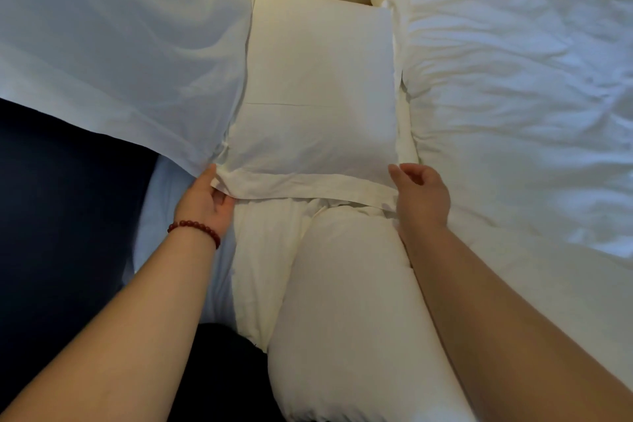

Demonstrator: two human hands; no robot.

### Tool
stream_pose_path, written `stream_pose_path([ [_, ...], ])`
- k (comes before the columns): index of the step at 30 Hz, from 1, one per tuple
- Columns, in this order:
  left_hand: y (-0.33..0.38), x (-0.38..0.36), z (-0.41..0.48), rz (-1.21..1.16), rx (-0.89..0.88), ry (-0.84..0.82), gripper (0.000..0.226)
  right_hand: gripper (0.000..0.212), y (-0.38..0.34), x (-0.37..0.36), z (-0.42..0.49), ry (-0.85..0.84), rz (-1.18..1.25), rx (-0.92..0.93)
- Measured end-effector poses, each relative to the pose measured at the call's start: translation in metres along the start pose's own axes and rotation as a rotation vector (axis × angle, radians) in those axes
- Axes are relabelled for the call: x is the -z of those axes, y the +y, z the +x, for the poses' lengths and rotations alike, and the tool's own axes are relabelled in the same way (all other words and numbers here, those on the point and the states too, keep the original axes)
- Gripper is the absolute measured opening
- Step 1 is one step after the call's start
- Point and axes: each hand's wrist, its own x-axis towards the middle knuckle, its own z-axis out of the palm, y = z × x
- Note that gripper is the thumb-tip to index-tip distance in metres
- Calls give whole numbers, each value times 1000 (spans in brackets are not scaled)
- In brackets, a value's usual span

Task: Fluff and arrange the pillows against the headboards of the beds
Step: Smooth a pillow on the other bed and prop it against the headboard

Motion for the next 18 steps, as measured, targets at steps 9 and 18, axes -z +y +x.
stream_pose_path([
  [9, 4, 39, -11, 200, -206, 192, 1, 24, -12, -40, -23, -426, -340, 416],
  [18, 38, 23, -10, 346, -400, 76, 18, 65, 6, -136, -52, -674, -873, 1012],
])
